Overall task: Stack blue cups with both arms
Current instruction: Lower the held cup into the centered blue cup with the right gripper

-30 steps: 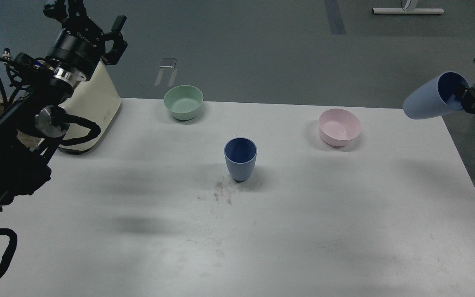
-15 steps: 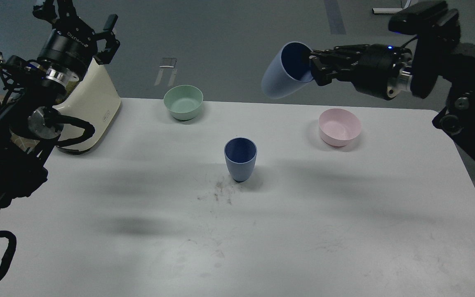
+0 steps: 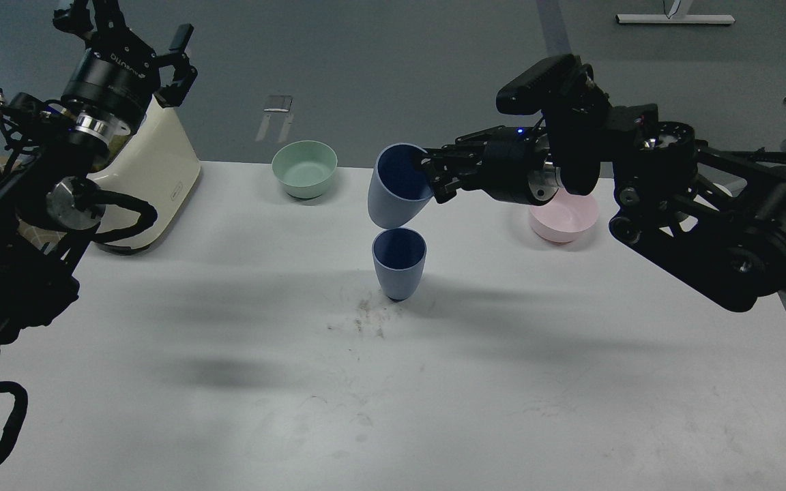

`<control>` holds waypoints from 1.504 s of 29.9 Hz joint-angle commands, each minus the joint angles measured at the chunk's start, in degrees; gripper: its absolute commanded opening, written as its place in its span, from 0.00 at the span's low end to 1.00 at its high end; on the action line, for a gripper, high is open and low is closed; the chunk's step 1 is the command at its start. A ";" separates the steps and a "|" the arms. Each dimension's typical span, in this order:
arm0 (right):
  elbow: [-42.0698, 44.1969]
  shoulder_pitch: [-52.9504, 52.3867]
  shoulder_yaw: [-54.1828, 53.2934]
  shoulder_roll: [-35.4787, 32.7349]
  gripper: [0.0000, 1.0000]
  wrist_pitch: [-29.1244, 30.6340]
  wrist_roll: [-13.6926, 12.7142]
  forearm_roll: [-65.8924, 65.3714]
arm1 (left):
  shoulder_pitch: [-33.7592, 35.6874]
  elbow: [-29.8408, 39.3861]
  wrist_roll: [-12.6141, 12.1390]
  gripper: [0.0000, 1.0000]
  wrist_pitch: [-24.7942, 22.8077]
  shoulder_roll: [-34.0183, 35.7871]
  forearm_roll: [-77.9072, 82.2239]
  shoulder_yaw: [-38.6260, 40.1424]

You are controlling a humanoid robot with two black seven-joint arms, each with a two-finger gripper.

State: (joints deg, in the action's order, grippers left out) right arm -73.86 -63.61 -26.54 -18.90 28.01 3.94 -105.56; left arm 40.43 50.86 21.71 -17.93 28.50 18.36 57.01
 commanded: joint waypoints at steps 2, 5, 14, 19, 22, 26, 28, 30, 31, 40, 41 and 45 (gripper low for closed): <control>1.53 -0.02 0.70 1.59 0.00 -0.01 0.02 0.01 | 0.00 -0.06 0.00 0.98 0.00 -0.02 0.10 0.03; 2.14 0.16 1.14 2.20 0.00 -0.01 -0.07 0.01 | 0.00 0.03 0.00 0.98 -0.09 -0.02 0.10 -0.06; 2.23 1.04 4.21 2.29 0.00 -0.01 -0.51 -0.52 | 0.00 -0.06 0.00 0.98 -0.09 -0.20 0.10 -0.06; 3.98 1.56 4.21 3.78 0.00 -0.01 -0.68 -0.61 | 0.00 -0.06 0.00 0.98 0.00 -0.29 0.10 -0.15; 5.21 1.74 4.21 4.22 0.02 -0.01 -1.56 -0.70 | 0.00 -0.06 0.00 0.98 -0.09 -0.29 0.18 -0.23; 5.48 2.18 4.21 4.75 0.02 -0.01 -1.65 -0.87 | 0.00 -0.06 0.00 0.98 -0.09 -0.38 0.18 -0.23; 5.40 2.27 4.21 4.75 0.03 -0.01 -1.65 -0.87 | 0.09 -0.06 0.00 0.98 0.00 -0.38 0.18 -0.23; 5.40 2.53 4.13 4.75 0.06 -0.01 -1.65 -0.87 | 0.00 -0.06 0.00 0.98 0.00 -0.46 0.18 -0.15; 5.40 2.53 4.13 4.75 0.08 -0.01 -1.74 -0.87 | 0.00 -0.06 0.00 0.98 0.00 -0.46 0.18 -0.15; 5.31 2.53 3.95 4.75 0.25 -0.01 -1.83 -0.87 | 0.09 -0.06 0.00 0.98 0.00 -0.46 0.18 -0.15; 5.31 2.53 3.86 4.75 0.26 -0.01 -1.83 -0.87 | 0.09 -0.06 0.00 0.98 0.00 -0.46 0.18 -0.15; 4.87 2.70 2.46 4.32 0.36 -0.01 -1.83 -0.70 | 0.09 -0.06 0.00 0.98 0.00 -0.46 0.18 -0.15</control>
State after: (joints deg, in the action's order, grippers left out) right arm -68.61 -61.06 -22.98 -14.15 27.98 2.13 -106.44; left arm 40.51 50.80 21.71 -17.93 28.02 18.54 56.86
